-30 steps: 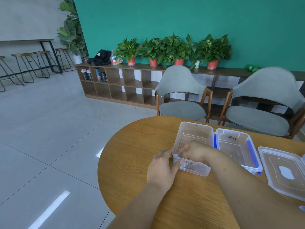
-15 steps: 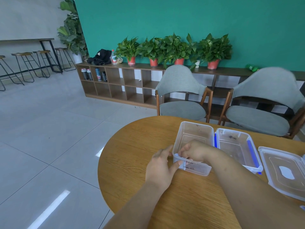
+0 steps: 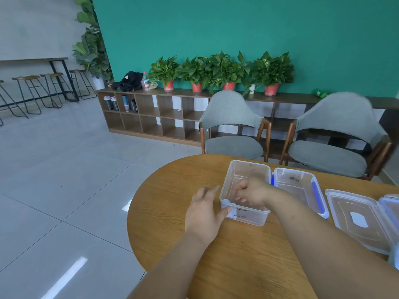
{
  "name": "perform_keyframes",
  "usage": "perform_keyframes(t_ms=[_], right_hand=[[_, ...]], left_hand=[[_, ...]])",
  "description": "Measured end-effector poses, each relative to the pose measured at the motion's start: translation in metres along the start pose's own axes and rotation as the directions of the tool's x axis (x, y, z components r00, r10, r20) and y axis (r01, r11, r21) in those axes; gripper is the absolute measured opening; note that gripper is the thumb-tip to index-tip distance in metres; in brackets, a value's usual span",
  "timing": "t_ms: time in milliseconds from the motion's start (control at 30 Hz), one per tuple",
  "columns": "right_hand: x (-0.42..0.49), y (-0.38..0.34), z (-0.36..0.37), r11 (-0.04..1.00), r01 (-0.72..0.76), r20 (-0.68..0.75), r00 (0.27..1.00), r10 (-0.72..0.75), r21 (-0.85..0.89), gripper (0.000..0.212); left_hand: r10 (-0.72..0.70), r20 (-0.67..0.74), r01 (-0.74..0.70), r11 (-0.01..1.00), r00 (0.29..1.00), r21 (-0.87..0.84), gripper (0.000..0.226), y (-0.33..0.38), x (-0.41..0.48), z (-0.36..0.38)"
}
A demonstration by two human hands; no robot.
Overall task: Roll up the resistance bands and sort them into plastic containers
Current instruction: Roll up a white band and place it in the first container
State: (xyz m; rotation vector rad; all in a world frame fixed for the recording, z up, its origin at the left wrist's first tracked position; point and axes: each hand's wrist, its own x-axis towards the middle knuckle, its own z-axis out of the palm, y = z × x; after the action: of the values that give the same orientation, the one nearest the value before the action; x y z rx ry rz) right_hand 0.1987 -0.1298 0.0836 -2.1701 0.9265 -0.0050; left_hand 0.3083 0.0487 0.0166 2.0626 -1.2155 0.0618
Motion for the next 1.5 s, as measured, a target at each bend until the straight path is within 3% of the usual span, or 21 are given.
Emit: perform_keyframes(t_ms=[300,567,800,1067,1200,1367,1500], right_hand=[[-0.060,-0.001,-0.026,0.993,0.103,-0.157,0.981,-0.111,-0.056,0.018],[-0.134,0.034,-0.038,0.993,0.082,-0.231,0.968,-0.101,-0.090,0.018],[-0.189,0.091,-0.044,0.995,-0.017,-0.299,0.954,-0.013,-0.098,0.017],[-0.249,0.166,-0.030,0.994,-0.113,-0.372,0.922,0.109,0.012,0.016],[-0.263,0.203,-0.023,0.989,-0.149,-0.406,0.902,0.144,0.020,0.027],[-0.277,0.229,-0.025,0.973,-0.206,-0.485,0.844,0.231,0.105,0.022],[-0.285,0.247,-0.029,0.954,-0.253,-0.613,0.733,0.296,0.159,0.019]], left_hand=[[0.094,-0.031,-0.093,0.995,0.995,0.034,0.067,0.052,-0.014,-0.020],[0.211,0.049,-0.211,0.977,0.976,-0.024,0.062,0.106,-0.041,-0.006],[0.307,0.156,-0.304,0.952,0.939,-0.047,0.059,0.153,-0.066,0.026],[0.366,0.293,-0.356,0.930,0.883,-0.090,0.056,0.205,-0.099,0.073],[0.389,0.342,-0.366,0.921,0.855,-0.132,0.056,0.225,-0.111,0.095],[0.401,0.414,-0.379,0.915,0.817,-0.138,0.054,0.243,-0.118,0.121],[0.420,0.442,-0.395,0.906,0.793,-0.152,0.050,0.254,-0.119,0.137]])
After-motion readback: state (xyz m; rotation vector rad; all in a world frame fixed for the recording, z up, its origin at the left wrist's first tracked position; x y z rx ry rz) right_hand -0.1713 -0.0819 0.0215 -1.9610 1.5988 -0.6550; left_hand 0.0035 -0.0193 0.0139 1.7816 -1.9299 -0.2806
